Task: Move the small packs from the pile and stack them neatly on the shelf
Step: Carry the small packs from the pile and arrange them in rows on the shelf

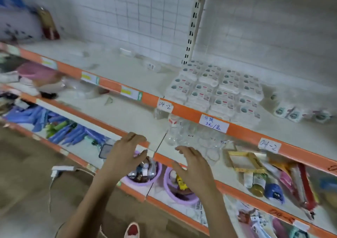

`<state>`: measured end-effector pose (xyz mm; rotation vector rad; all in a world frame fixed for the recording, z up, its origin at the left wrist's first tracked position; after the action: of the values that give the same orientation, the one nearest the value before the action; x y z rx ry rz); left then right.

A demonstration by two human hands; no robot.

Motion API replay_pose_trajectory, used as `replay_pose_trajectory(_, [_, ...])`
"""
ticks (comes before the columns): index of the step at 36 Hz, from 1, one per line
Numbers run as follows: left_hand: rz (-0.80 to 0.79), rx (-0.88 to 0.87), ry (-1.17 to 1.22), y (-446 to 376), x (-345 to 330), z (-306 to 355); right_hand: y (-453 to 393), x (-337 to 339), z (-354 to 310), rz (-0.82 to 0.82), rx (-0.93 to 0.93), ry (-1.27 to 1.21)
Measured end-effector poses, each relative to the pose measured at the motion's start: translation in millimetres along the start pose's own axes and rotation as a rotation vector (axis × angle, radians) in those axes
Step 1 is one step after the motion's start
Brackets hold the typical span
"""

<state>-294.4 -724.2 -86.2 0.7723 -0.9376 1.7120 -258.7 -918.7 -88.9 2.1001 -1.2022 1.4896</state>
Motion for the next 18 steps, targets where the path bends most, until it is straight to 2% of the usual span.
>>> replay_pose_trajectory(5, [0.086,0.194,-0.066,41,37,-47,-15,-38,-61,-0.068,0.139,-0.112])
replay_pose_trajectory(18, [0.236,0.479,-0.096,99,133,-195,-114,-125,-210,-0.223,0.412,-0.237])
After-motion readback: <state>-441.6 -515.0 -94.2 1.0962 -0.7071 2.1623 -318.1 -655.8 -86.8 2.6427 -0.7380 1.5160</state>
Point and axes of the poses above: each hand's wrist, its own y-axis away from the middle knuckle, its own x-axis out of the back of the hand, z = x × y, the point moved 6 cm from there along -y, towards the middle knuckle, and after that the axes turned 8 degrees about x, right-handed, at the moved point
